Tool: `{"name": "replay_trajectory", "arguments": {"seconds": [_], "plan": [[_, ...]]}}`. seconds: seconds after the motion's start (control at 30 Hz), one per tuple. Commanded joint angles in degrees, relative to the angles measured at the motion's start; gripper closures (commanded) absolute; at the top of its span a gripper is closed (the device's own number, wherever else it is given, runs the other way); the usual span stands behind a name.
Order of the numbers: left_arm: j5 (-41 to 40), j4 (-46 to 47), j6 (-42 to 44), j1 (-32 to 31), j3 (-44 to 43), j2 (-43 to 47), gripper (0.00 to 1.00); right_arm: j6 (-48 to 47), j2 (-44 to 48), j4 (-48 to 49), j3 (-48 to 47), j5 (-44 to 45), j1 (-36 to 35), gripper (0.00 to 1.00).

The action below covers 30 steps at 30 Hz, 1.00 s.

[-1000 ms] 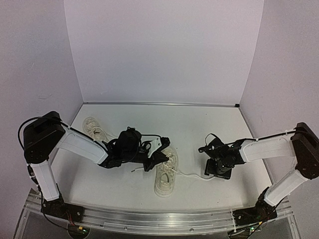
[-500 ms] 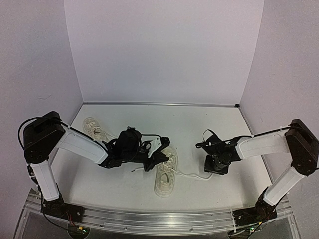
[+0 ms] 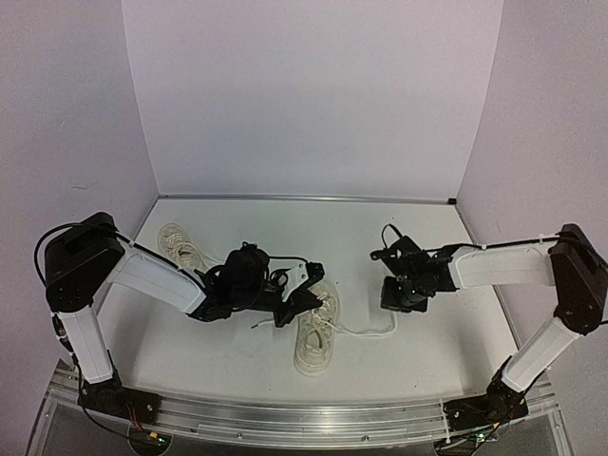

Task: Tie the shoes

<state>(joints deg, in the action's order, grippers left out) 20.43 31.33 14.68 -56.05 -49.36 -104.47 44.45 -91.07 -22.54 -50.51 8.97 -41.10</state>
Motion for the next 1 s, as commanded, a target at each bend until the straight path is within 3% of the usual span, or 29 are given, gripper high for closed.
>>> {"name": "replay_trajectory", "arguments": {"seconds": [0.0,0.4,0.63,0.7,0.83,0.9,0.97], "plan": [[-0.69,4.36,3.47,-1.35,0.5,0.41,1.0,-12.21,0.6,0.32,-15.21,-1.23,0.57,1.0],[-3.47,8.36,7.61,-3.39,3.39,1.79,1.0,-20.38,-21.35,0.1,-51.53,-22.09,-4.22,1.0],[-4.18,9.41,8.07,-3.54,5.31,2.16,1.0,-18.41,-28.89,0.15,-60.23,-29.8,-9.56,1.0],[-4.49,9.46,7.9,-3.54,5.42,2.28,1.0,-18.2,-28.22,0.05,-59.38,-30.73,-9.24,0.89],[-4.46,9.24,8.08,-3.54,5.27,2.12,1.0,-17.91,-20.55,0.7,-50.65,-30.12,-6.28,0.41],[-4.48,9.21,8.32,-3.54,5.3,1.93,1.0,-17.45,-15.87,0.98,-45.68,-30.34,-4.43,0.31],[-4.5,9.42,8.55,-3.54,5.27,1.77,1.0,-17.79,-11.1,1.3,-40.45,-30.79,-3.35,0.29]]}}
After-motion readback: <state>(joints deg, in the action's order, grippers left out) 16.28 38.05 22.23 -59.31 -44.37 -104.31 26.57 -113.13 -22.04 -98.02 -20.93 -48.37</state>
